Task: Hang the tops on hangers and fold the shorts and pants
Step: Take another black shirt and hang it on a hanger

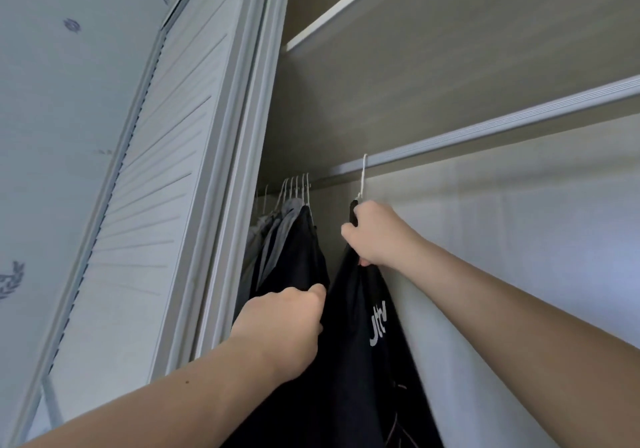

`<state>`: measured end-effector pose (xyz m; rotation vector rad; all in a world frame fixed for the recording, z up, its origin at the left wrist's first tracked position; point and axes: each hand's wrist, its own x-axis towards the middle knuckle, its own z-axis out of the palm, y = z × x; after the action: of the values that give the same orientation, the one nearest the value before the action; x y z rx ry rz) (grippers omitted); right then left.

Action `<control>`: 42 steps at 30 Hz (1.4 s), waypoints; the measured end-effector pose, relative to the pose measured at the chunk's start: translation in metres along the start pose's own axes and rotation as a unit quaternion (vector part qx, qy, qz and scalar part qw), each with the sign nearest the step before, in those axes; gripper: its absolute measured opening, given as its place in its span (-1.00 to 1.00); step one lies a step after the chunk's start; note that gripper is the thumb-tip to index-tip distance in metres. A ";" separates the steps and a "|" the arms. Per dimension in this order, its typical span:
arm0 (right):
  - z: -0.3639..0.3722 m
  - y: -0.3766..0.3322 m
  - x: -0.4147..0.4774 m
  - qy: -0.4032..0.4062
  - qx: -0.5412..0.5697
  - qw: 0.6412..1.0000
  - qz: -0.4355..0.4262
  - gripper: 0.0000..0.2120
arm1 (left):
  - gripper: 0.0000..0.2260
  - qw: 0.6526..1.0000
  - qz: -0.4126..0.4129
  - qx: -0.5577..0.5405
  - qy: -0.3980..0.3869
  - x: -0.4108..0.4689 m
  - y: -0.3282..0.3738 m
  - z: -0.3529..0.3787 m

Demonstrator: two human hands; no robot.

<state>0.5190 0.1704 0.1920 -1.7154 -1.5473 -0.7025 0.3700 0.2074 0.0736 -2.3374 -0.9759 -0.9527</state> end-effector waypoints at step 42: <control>0.047 -0.219 -0.135 0.088 0.244 0.912 -0.318 -0.31 | -0.42 0.926 -0.159 0.335 0.069 -0.213 -0.127 -0.171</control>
<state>0.2812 0.1332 0.0891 -0.7529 -1.9563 -0.6758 0.0932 0.0923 0.0479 -1.5545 -1.3839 -0.7229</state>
